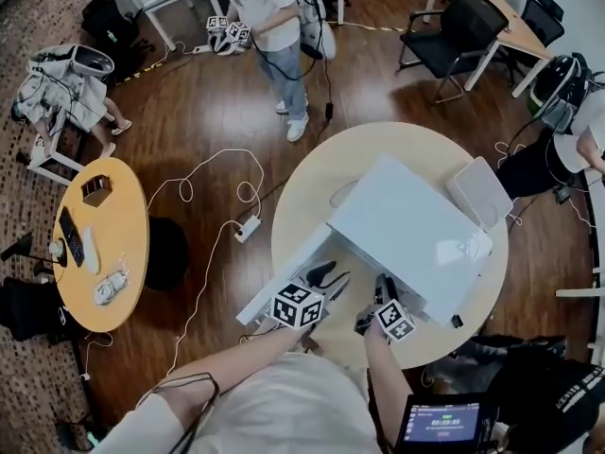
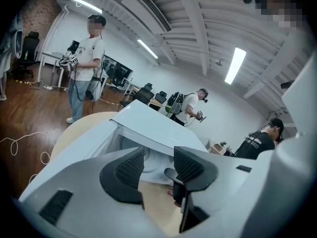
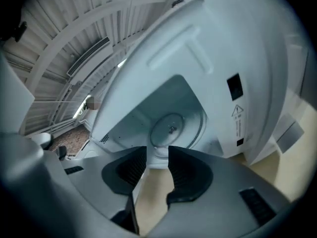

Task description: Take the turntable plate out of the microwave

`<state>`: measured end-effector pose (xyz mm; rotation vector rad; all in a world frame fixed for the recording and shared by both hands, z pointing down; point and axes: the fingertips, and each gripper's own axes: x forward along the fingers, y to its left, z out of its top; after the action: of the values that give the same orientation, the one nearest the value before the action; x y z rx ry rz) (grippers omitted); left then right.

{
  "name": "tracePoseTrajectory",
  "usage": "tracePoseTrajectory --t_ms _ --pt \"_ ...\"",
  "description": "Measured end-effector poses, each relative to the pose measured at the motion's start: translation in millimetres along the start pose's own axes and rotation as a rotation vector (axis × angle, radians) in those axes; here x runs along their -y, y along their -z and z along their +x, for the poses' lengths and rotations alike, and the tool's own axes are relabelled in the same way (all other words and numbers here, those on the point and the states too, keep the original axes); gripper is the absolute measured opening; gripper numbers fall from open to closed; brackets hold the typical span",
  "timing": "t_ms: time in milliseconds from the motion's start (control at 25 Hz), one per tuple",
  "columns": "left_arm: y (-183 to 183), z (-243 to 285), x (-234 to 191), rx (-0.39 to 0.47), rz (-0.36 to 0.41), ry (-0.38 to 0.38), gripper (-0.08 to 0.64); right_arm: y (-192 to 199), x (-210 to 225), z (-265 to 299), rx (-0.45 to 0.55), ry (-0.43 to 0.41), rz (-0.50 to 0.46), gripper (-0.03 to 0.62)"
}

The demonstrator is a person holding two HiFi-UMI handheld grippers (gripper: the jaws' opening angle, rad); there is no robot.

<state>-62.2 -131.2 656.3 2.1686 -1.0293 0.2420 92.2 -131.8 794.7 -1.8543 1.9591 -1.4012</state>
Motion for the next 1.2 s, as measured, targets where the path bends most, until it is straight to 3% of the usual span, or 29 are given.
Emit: tracePoseTrajectory --t_ms 280,520,840,1200 --pt "-1.2 -0.5 -11.3 -0.034 0.029 0.007 0.196 11.6 31.0 39.1 0.039 0.157 0.093 0.14" --pt "-1.7 4.0 -23.3 -0.04 0.029 0.002 0.196 13.2 52.7 60.4 0.07 0.207 0.151 0.14" --pt "2.5 -5.4 -29.9 -0.065 0.037 -0.009 0.196 17.4 65.2 67.4 0.099 0.222 0.244 0.14" --pt "4.9 -3.2 -36.9 -0.079 0.038 -0.027 0.196 13.6 65.3 82.0 0.111 0.167 0.283 0.138"
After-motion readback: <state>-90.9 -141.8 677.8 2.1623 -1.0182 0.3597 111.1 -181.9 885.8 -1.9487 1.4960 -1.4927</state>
